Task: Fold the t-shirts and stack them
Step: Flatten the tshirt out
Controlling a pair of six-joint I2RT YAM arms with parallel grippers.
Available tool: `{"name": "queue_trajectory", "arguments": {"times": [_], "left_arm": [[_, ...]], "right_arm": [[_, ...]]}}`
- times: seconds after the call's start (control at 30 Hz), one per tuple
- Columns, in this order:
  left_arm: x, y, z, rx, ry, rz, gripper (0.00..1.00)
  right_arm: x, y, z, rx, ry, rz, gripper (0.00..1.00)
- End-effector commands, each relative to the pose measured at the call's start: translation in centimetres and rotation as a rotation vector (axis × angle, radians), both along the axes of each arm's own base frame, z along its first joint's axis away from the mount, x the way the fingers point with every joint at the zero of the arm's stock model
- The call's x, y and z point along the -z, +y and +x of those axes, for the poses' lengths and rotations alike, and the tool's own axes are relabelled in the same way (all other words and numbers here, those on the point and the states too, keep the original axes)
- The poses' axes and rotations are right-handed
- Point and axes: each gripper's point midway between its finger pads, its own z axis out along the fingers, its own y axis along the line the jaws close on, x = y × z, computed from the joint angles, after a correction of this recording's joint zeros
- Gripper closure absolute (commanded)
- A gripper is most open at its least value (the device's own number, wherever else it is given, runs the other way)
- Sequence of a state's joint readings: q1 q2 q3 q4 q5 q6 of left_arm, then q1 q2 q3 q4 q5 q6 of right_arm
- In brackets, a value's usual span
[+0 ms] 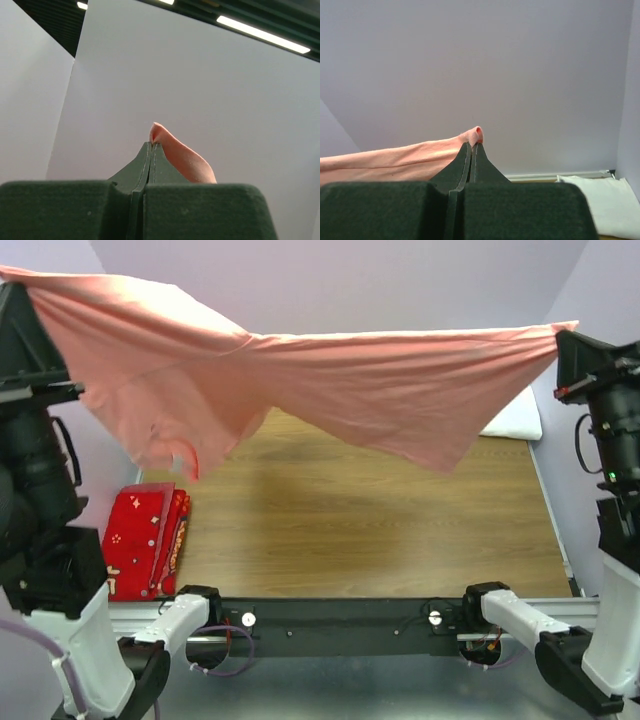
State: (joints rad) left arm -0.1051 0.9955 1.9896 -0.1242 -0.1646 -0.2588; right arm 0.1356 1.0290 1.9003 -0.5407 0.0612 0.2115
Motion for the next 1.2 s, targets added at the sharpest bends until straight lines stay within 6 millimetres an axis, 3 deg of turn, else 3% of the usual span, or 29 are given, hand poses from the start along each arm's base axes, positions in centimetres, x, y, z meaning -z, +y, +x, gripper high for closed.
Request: {"name": "queue_trajectory", "arguments": {"times": [0.0,0.03,0.13,0.2,0.27,0.3,0.33,0.4,0.43,0.5,0.53,0.57,0.6,0.63,0.7,0.73,0.77,0.8,0.83,0.87,0.9,0.93,0.97,1.0,1.03,1.07,1.1,1.13,1.17], "left_arm": [[-1.7,0.0,-4.8,0.011,-0.084,0.018,1.00],[-2.3,0.1,-5.9,0.011,-0.108,0.018,1.00],[-3.2,0.0,-5.6,0.009,-0.127,0.029,1.00],[-3.2,-0.4,-2.8,0.013,-0.094,0.039,1.00],[-2.6,-1.1,0.0,0.032,-0.054,0.052,1.00],[-2.0,-1.6,2.6,0.050,-0.019,0.053,1.00],[-0.5,-2.1,5.4,0.062,0.035,0.060,1.00],[1.8,-3.0,9.9,0.093,0.109,0.067,1.00],[4.4,-3.4,13.1,0.102,0.184,0.069,1.00],[8.0,-4.3,17.5,0.129,0.272,0.080,1.00],[11.6,-4.8,20.3,0.144,0.358,0.078,1.00],[13.8,-5.2,21.9,0.153,0.407,0.086,1.00],[15.6,-5.5,23.7,0.160,0.428,0.087,1.00],[19.4,-5.8,25.9,0.163,0.508,0.093,1.00],[24.4,-6.5,29.5,0.174,0.602,0.104,1.00],[27.9,-6.7,31.0,0.175,0.668,0.111,1.00],[30.1,-6.9,32.2,0.177,0.708,0.114,1.00],[33.7,-7.2,34.5,0.179,0.774,0.116,1.00],[36.2,-7.5,35.6,0.184,0.819,0.119,1.00],[38.2,-7.8,36.7,0.188,0.852,0.121,1.00],[42.2,-8.4,38.7,0.195,0.918,0.126,1.00],[43.6,-8.6,39.8,0.195,0.940,0.127,1.00],[45.1,-8.7,40.9,0.195,0.963,0.127,1.00],[49.1,-8.9,42.6,0.197,1.031,0.130,1.00],[48.6,-9.2,43.8,0.198,1.014,0.130,1.00],[49.3,-9.3,44.8,0.198,1.023,0.130,1.00],[53.0,-9.5,46.1,0.199,1.090,0.132,1.00],[51.3,-10.6,47.5,0.249,1.052,0.164,1.00],[52.0,-11.2,48.3,0.272,1.063,0.180,1.00]], "right_arm": [[-2.0,0.4,-3.6,-0.049,-0.089,0.006,0.99],[-2.4,0.4,-3.9,-0.052,-0.098,0.008,0.99],[-3.8,0.3,-4.6,-0.051,-0.131,0.013,0.99],[-3.8,0.3,-3.9,-0.044,-0.124,0.011,0.99],[-2.5,0.1,-1.8,-0.020,-0.076,0.007,0.99],[-1.8,-0.4,-0.9,0.011,-0.052,0.017,0.99],[0.8,-0.4,1.3,0.029,0.021,0.016,0.99],[4.1,-1.1,4.0,0.082,0.106,0.044,0.99],[8.1,-1.1,6.2,0.102,0.200,0.040,0.99],[12.4,-1.4,8.5,0.139,0.278,0.075,0.99],[14.5,-1.4,9.4,0.151,0.318,0.089,0.99],[19.4,-1.3,11.1,0.161,0.403,0.088,0.99],[21.8,-1.2,12.0,0.172,0.443,0.122,0.99],[24.5,-1.2,12.7,0.183,0.494,0.133,0.99],[30.8,-1.2,14.5,0.219,0.596,0.160,0.99],[32.7,-1.5,14.9,0.244,0.627,0.168,0.99],[33.8,-1.5,15.7,0.253,0.628,0.172,0.99],[36.3,-1.6,16.1,0.268,0.678,0.162,0.99],[39.1,-1.8,17.1,0.298,0.741,0.149,0.99],[40.6,-1.7,18.0,0.305,0.767,0.140,0.99],[41.9,-1.7,18.6,0.313,0.792,0.126,0.99],[44.6,-2.0,19.9,0.344,0.846,0.110,0.99],[45.4,-2.0,20.9,0.353,0.854,0.108,0.99],[46.3,-2.0,21.7,0.359,0.869,0.091,0.99],[46.0,-2.0,23.3,0.363,0.856,0.089,0.99],[48.6,-1.9,24.5,0.371,0.900,0.071,0.99],[49.6,-2.0,25.5,0.375,0.918,0.049,0.99],[50.2,-2.0,26.4,0.375,0.925,0.046,0.99],[49.2,-1.8,28.2,0.365,0.898,0.050,0.99]]}}
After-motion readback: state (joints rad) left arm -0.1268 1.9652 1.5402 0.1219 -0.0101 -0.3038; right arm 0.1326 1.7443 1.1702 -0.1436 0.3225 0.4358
